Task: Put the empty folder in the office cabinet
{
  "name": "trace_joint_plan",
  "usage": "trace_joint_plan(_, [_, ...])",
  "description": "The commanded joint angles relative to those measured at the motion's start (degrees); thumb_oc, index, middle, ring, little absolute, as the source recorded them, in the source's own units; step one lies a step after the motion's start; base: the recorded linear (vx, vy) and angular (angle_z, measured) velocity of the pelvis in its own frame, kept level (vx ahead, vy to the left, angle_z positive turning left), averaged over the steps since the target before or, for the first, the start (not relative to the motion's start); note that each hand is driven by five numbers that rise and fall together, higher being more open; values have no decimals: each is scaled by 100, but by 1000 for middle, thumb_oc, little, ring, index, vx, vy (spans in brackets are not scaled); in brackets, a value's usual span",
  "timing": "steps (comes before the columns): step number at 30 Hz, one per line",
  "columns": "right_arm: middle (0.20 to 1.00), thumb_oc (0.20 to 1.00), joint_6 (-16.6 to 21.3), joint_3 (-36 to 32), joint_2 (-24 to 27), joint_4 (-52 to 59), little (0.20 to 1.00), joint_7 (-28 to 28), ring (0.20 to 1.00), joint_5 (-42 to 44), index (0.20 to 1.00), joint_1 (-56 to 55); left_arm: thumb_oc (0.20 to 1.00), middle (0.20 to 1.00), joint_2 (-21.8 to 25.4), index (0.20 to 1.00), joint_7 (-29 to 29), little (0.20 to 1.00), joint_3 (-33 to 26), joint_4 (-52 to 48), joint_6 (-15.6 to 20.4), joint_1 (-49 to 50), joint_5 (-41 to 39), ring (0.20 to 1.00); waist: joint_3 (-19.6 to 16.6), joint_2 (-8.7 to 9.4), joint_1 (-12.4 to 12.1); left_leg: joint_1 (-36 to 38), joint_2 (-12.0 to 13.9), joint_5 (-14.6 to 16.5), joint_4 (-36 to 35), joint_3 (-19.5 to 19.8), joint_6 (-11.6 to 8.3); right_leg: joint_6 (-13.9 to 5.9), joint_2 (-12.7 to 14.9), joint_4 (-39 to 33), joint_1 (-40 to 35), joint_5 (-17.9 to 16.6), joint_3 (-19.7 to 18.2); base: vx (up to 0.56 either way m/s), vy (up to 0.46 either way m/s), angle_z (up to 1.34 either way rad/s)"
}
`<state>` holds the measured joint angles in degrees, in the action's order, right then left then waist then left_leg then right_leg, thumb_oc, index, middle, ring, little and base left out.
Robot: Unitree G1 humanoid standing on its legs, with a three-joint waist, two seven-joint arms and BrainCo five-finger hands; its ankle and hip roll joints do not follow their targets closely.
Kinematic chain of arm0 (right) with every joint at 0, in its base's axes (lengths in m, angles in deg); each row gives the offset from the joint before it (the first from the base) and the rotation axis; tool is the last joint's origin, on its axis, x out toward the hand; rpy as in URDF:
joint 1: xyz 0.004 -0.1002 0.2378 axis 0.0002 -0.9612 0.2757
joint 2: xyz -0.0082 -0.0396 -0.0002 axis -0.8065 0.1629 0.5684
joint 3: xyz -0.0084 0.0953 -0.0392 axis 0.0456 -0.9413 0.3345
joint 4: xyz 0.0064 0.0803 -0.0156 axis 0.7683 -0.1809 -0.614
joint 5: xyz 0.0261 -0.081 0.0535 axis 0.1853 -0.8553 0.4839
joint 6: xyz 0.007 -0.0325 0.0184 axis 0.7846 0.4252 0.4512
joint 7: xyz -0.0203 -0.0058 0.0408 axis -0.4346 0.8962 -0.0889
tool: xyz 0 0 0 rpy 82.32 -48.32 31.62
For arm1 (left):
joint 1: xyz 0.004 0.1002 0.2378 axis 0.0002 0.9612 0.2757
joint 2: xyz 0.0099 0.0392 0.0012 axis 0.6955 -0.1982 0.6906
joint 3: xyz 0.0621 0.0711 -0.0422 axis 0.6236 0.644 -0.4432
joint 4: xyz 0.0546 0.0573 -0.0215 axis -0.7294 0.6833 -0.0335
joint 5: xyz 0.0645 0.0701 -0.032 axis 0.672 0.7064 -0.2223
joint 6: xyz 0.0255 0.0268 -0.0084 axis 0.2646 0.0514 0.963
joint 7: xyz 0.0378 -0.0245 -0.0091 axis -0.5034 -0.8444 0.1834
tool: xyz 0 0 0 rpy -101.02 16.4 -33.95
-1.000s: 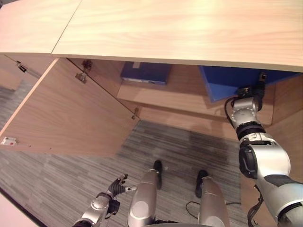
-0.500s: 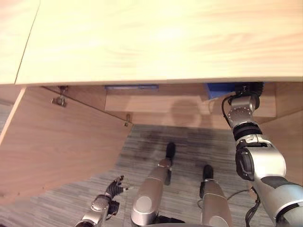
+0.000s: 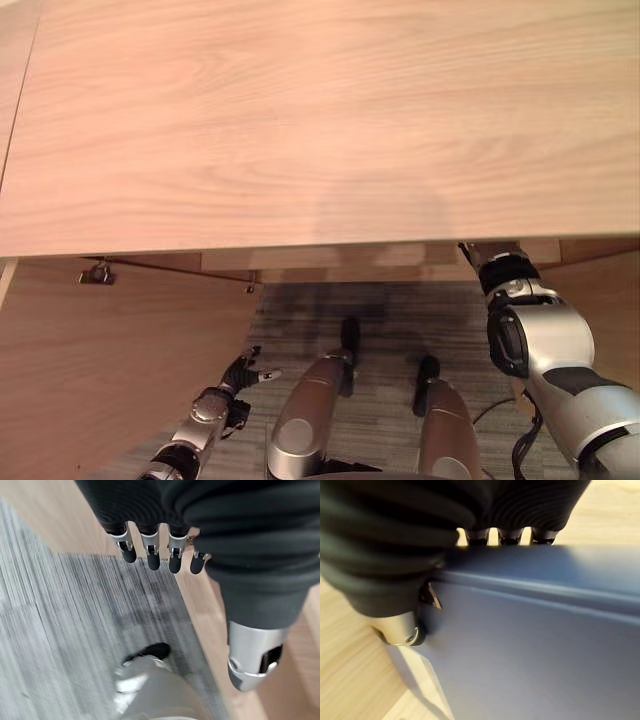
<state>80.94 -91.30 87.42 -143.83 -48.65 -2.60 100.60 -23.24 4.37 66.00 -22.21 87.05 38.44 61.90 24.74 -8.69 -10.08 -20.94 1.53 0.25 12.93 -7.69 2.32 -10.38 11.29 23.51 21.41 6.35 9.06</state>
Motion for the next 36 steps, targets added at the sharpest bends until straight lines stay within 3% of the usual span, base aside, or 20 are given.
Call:
trace_joint_plan(1, [200,200,404,152,825,186,200,-194,200,-140,200,543,1000,1000,132,1000,-18,1000,0,100,141,66,-184,1000,-85,-59,62,258,390,157,-282,450,-729,-133,379,-1674,5,-706,-189,162,-150,-9])
trace_joint_plan(4, [200,200,439,161,1124,141,200,-131,200,-77,200,562,1000,1000,110,1000,29,1000,186,72,177,21,-66,1000,-140,-5,150,225,244,308,-37,546,-795,-175,620,-2034,-126,-995,-463,98,-123,30])
trace_joint_plan(6, [200,200,450,119,1309,63,200,-145,200,-43,200,577,1000,1000,81,1000,82,1000,242,45,208,31,4,1000,-262,-8,118,162,104,331,60,530,-791,-252,739,-2069,-227,-1245,-441,50,-47,66])
trace_joint_plan(12, [200,200,475,196,1700,71,200,-155,200,-40,200,786,1000,1000,-27,1000,281,1000,460,-97,167,227,-8,1000,-464,-308,57,109,68,214,-93,593,-872,-287,781,-1903,-262,-1167,-171,1,-72,28])
trace_joint_plan(17, [200,200,378,518,2091,-164,200,-90,200,-250,200,1276,1000,1000,4,1000,304,1000,538,-140,142,196,-72,1000,-314,-569,-14,-276,190,303,273,682,-979,-201,685,-1215,214,-739,-102,-58,-87,31])
trace_joint_plan(22, [200,200,322,725,2233,-277,200,-51,200,-349,200,1510,1000,1000,86,1000,294,1000,630,-182,116,167,-61,1000,-93,-669,-3,-995,360,489,1132,692,-1038,-156,682,-46,1040,-272,-127,-84,-79,2])
trace_joint_plan(28, [200,200,303,758,2264,-328,200,-63,200,-296,200,1597,1000,1000,121,1000,281,1000,618,-255,124,185,-162,1000,-77,-753,-30,-1508,436,585,1498,726,-1062,-123,728,629,1621,31,-181,-3,-43,15])
trace_joint_plan(29, [200,200,305,847,2286,-319,200,-53,200,-318,200,1714,1000,1000,146,1000,278,1000,647,-354,143,210,-191,1000,-103,-807,-72,-1688,473,762,1637,751,-1092,-156,739,951,1872,317,-236,72,-22,10])
trace_joint_plan(31, [200,200,320,885,2294,-327,200,-16,200,-311,200,1755,1000,1000,155,1000,287,1000,674,-407,134,211,-244,1000,-48,-847,-87,-1930,447,628,1715,790,-1059,-104,724,1104,2148,263,-265,-2,-12,6])
trace_joint_plan(32, [200,200,319,890,2291,-329,200,-15,200,-312,200,1764,1000,1000,153,1000,288,1000,669,-405,132,206,-244,1000,-99,-839,-98,-1901,451,773,1740,799,-1070,-142,721,1152,2128,414,-292,-85,-10,-1])
trace_joint_plan(33, [200,200,356,940,2274,-317,200,-1,200,-298,200,1831,1000,1000,162,1000,267,1000,678,-432,144,192,-293,1000,-36,-858,-106,-2063,437,638,1763,812,-1049,-89,712,1249,2316,317,-311,82,-40,-1])
trace_joint_plan(35, [200,200,394,1059,2283,-306,200,80,200,-312,200,1987,1000,1000,231,1000,186,1000,634,-494,166,149,-393,1000,65,-841,-89,-2433,374,904,2169,964,-1016,-63,665,1847,2765,712,-444,46,-81,10])
trace_joint_plan(36, [200,200,394,1061,2279,-304,200,86,200,-314,200,1994,1000,1000,232,1000,186,1000,628,-497,165,147,-394,1000,54,-832,-86,-2475,369,922,2208,964,-1017,-61,673,1889,2810,735,-455,20,-62,21])
